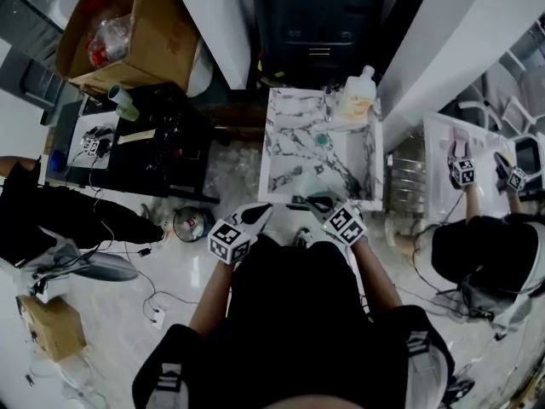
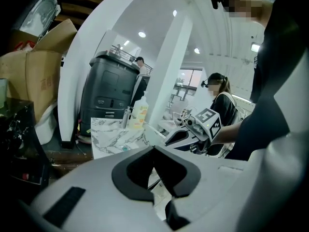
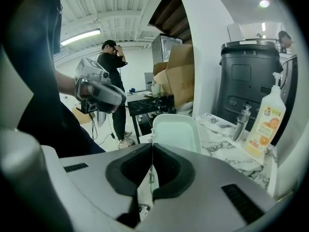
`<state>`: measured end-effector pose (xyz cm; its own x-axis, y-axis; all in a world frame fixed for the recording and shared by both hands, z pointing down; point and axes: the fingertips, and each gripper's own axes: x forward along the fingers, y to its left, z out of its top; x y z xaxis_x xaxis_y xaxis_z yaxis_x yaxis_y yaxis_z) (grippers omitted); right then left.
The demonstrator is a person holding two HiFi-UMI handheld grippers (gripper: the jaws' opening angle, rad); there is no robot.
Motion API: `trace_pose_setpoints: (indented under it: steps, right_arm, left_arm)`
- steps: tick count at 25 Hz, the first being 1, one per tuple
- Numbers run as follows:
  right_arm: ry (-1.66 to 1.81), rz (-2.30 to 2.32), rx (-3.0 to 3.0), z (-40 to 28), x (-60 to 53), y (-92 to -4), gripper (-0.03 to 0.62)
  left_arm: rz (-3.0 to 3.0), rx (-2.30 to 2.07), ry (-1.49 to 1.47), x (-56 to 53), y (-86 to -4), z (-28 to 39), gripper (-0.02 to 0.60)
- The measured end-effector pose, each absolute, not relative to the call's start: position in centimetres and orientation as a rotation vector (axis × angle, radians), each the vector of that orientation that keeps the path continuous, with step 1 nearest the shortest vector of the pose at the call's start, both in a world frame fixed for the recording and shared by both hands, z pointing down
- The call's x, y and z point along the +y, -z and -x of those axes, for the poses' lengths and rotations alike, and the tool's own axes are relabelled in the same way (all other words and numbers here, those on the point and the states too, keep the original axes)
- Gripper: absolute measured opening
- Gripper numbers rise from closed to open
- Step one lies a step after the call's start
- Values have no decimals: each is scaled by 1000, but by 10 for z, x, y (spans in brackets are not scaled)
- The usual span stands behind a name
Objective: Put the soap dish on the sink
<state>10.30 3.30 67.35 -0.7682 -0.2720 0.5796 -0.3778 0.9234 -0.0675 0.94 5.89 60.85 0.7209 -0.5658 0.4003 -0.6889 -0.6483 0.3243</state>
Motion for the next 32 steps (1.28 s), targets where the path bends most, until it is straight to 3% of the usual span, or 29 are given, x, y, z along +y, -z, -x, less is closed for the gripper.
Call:
trace_pose_setpoints:
  steps: [32]
  right_arm:
    - [-254, -629, -2382, -18, -93, -670, -2]
  left_arm:
    - [-2577, -604, -320, -95, -617, 28, 0]
